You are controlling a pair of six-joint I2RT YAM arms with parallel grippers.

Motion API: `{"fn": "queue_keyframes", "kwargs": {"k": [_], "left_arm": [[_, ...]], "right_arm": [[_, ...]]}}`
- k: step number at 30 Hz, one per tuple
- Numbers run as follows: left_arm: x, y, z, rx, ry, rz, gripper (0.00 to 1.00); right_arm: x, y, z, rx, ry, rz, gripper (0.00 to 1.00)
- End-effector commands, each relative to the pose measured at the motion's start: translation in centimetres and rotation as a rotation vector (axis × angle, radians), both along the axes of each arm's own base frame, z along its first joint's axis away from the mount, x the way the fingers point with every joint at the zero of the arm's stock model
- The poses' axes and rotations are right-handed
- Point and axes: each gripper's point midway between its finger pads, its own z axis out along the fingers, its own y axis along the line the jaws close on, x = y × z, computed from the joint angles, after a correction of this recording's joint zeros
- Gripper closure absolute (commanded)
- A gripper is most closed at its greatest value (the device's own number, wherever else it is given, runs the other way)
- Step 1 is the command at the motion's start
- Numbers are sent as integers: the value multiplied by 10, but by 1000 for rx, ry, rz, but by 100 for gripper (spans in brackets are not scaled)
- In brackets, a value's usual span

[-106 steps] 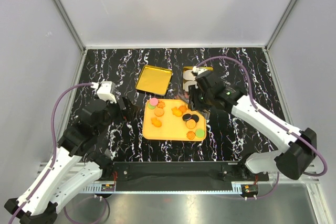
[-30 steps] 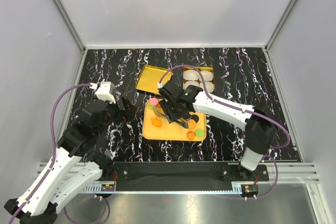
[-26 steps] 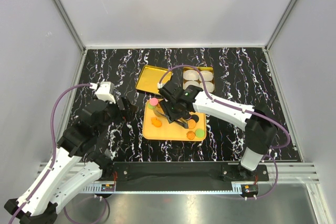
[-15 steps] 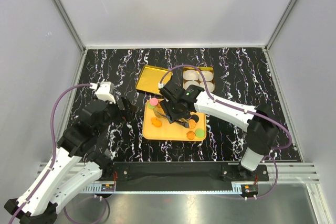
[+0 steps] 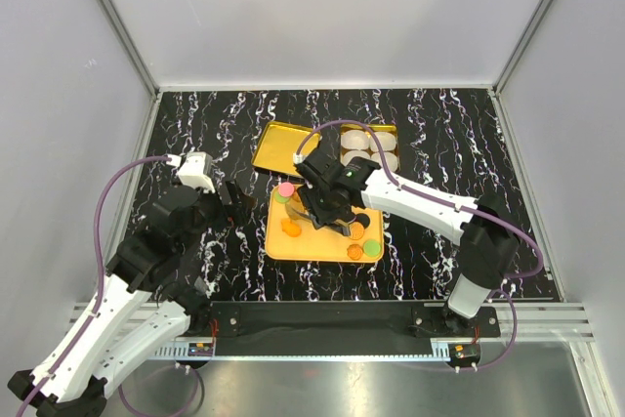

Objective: Pack the cookies

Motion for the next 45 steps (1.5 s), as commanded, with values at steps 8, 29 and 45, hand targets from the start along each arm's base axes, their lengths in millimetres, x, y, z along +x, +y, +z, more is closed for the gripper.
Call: {"fn": "queue_keyframes", "kwargs": {"k": [8,29,45], "left_arm": [[1,-3,5,-18,-30,-8,1],[0,-3,7,-24,-38,-14,1],[-1,-4,11,-36,-49,-19,1]], "right_arm": [[1,15,20,60,-20,31,43],[1,12,6,-19,-1,26,46],[-1,11,9,-89,-25,43,47]]}}
